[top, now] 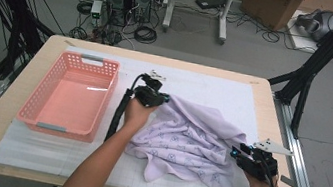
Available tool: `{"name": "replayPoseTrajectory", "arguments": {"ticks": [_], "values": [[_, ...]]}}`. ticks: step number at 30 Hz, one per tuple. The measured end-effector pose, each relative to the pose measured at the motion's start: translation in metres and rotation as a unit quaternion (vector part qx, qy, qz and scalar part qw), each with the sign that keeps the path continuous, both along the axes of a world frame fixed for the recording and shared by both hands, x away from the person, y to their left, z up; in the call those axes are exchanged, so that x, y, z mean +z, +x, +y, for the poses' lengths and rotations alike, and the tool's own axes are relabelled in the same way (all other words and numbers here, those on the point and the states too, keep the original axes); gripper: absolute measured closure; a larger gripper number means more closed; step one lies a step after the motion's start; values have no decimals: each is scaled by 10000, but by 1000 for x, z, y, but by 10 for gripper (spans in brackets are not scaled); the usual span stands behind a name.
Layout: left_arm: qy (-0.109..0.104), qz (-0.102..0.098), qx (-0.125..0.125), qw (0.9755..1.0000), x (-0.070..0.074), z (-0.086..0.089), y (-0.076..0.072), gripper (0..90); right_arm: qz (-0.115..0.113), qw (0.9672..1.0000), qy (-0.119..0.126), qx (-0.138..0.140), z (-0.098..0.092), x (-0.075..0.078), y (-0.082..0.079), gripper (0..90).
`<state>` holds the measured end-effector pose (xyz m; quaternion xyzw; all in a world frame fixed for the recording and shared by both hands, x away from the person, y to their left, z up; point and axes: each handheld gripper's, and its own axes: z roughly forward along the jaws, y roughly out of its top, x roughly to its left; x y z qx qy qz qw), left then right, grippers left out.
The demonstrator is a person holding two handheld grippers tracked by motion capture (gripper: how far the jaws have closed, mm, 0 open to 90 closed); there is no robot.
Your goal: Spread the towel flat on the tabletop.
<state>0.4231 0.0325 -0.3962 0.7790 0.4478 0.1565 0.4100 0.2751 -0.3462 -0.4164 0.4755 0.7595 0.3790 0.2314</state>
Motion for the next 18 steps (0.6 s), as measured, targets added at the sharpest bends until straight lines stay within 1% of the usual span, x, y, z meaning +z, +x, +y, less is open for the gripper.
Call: {"name": "replayPoseTrajectory", "arguments": {"ticks": [1,2,3,4,5,6,7,8,9,10,12,13,14,15,16,17,18], "values": [[119,14,195,9997,-3,8,1,863,1,10000,0,-19,1,0,2,599],[206,31,328,9992,-5,15,1,862,14,10000,14,-36,1,0,4,599],[319,58,496,9982,-8,22,2,862,21,10000,37,-41,1,-1,5,599],[510,50,656,9965,-11,30,2,862,35,10000,64,-42,2,-1,7,599],[607,26,771,9952,-14,34,2,862,32,10000,73,-23,3,-1,10,599],[704,50,813,9942,-17,38,2,861,34,10000,87,-22,4,-1,11,599],[741,71,791,9941,-19,41,2,857,27,9999,100,-5,5,-1,13,599],[777,71,713,9944,-23,42,1,844,24,9999,106,-13,6,-1,13,599],[767,13,629,9951,-24,41,0,768,-2,10000,82,13,7,-1,15,598],[741,-53,542,9958,-24,41,-1,654,-10,10000,96,1,8,-1,16,597],[548,-342,295,9975,-19,35,-6,569,-9,9999,122,-2,10,-1,17,595],[422,-504,97,9978,-16,31,-10,537,-43,9999,112,6,10,-1,17,594],[252,-663,-181,9973,-13,25,-13,536,-55,9999,116,20,10,-1,17,594],[123,-832,-536,9950,-10,17,-18,537,-64,9999,117,21,11,-1,17,594],[35,-889,-829,9926,-9,9,-20,538,-86,9999,104,39,12,-1,17,593],[-81,-845,-1125,9900,-9,1,-22,546,-82,9999,121,38,12,-1,17,593],[-130,-814,-1367,9872,-10,-8,-23,547,-81,9999,132,36,12,-1,17,592]]}}
